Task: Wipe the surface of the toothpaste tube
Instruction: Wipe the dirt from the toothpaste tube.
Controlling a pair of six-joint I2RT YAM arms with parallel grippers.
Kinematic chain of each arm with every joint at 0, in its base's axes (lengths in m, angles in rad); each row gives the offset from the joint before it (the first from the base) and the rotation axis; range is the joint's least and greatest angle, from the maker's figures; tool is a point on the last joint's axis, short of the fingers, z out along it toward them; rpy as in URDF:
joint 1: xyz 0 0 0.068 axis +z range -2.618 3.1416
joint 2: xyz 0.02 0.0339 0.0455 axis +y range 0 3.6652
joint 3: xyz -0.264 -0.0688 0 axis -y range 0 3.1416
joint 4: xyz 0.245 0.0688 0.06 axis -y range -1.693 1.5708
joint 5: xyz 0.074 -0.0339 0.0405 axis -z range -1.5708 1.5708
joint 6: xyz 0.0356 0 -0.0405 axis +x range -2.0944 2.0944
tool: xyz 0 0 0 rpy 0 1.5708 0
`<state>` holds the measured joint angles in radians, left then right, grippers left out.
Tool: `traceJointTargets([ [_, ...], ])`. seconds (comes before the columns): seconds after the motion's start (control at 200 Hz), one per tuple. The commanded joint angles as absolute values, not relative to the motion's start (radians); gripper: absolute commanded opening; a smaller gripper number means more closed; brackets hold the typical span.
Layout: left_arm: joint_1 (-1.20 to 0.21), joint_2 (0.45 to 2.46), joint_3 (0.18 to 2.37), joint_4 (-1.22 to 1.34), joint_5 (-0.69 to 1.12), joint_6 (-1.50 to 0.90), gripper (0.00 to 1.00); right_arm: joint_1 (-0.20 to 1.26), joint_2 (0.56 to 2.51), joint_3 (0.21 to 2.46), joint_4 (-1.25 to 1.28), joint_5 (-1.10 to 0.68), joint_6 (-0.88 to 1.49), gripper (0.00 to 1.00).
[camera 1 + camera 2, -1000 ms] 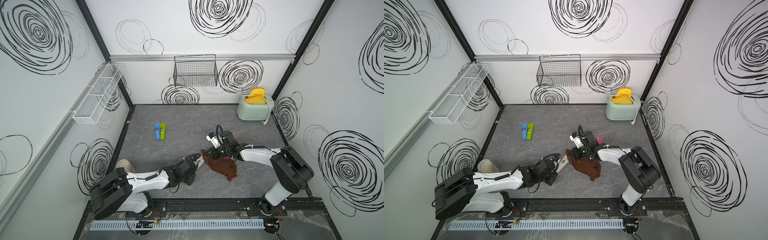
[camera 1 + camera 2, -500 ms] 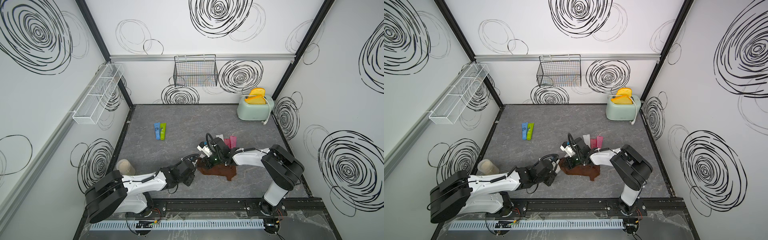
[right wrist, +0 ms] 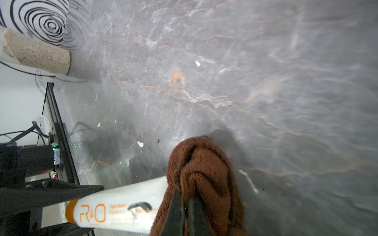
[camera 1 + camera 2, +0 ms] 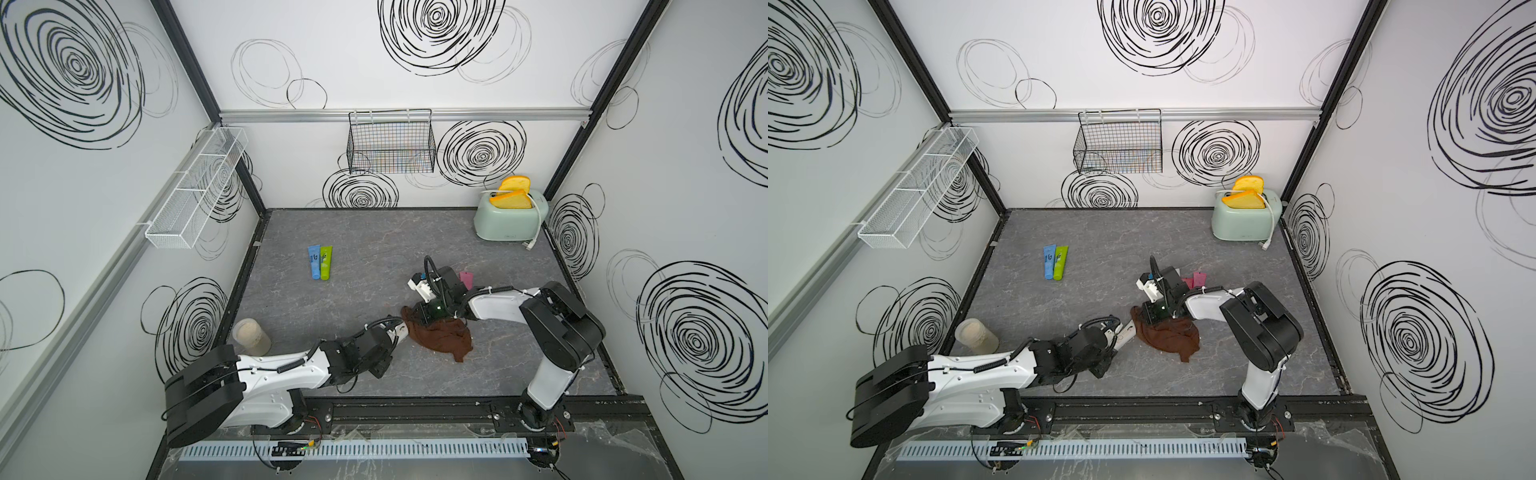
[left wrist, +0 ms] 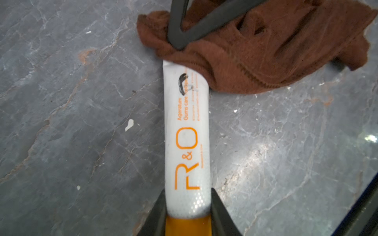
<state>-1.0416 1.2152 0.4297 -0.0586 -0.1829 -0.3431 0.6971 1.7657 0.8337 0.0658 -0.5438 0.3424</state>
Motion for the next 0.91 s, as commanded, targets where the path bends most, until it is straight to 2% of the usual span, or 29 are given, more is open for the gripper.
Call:
traceJointTargets([
  [0.0,-1.052,1.201,0.437,0.036,-0.232,-0.328,0.00,0.793,1.736,0.822,0.077,-0.597,0.367,0.00],
  [0.175,-1.054,1.199,0.436,0.033,-0.247,-0.333,0.00,0.846,1.717,0.772,0.124,-0.628,0.403,0.00],
  [0.41,-1.053,1.207,0.439,0.029,-0.251,-0.336,0.00,0.674,1.688,0.727,0.036,-0.471,0.318,0.00],
  [0.515,-1.053,1.217,0.442,0.030,-0.256,-0.336,0.00,0.653,1.678,0.716,0.043,-0.473,0.312,0.00],
  [0.9,-1.057,1.234,0.451,0.025,-0.265,-0.336,0.00,0.879,1.618,0.637,0.194,-0.594,0.459,0.00],
])
